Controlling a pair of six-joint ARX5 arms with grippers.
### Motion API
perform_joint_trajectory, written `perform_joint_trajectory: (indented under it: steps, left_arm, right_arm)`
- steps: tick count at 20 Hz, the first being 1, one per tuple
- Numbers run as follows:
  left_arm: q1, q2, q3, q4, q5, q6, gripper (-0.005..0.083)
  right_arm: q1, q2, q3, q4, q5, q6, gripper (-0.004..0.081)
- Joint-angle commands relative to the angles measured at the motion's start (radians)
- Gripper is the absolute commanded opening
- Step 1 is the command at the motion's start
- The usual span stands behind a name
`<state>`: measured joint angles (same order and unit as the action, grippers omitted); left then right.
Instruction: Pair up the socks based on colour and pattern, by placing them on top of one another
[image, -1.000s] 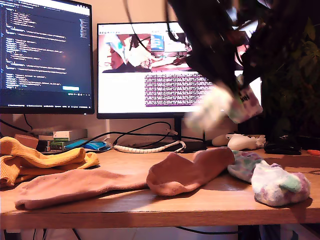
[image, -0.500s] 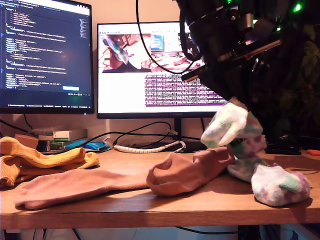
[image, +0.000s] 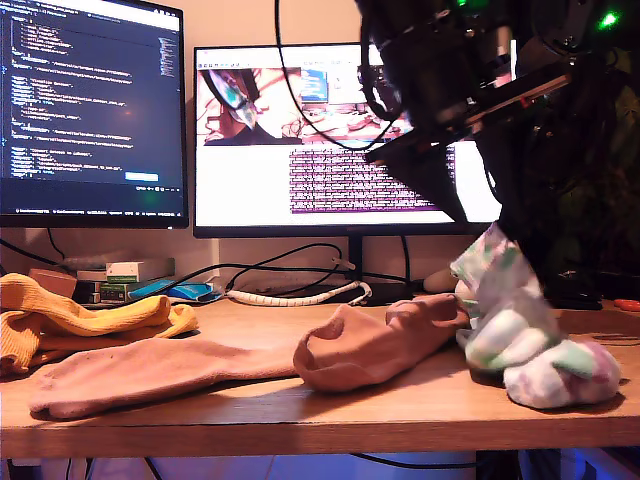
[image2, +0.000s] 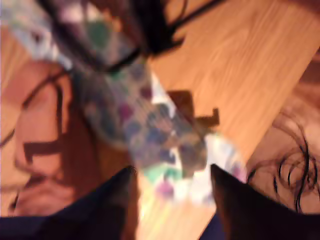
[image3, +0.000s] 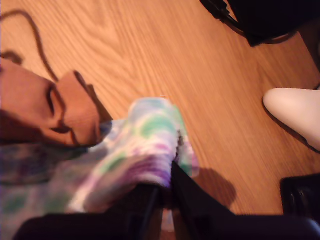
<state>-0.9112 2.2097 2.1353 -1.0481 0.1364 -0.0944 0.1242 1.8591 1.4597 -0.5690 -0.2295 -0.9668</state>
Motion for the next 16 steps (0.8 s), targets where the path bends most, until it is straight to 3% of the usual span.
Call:
perform_joint_trajectory:
  steps: [1,4,8,16]
  left_arm:
    - [0.013,-0.064,0.001,-0.036,-0.007,0.016,0.0341]
    - [0.042,-0.105,0.001,-0.087,-0.044,0.020,-0.0026]
    - [0.098,-0.153,0.000,-0.145,-0.117,0.063,-0.0020]
    - [0.148,-0.249,-0.023,-0.108,-0.119,0.087,-0.0020]
  right_arm:
    - [0.001,0.006,0.001,-0.001,-0.014,0.008,-0.0013]
    - [0.003,0.004,0.001,-0.004,-0.045,0.031,-0.0013]
    - [0.016,-0.039,0.001,-0.014,-0.056,0.082,-0.0013]
    - [0.040,-0.197,0.001,-0.073,-0.060,0.156,-0.0013]
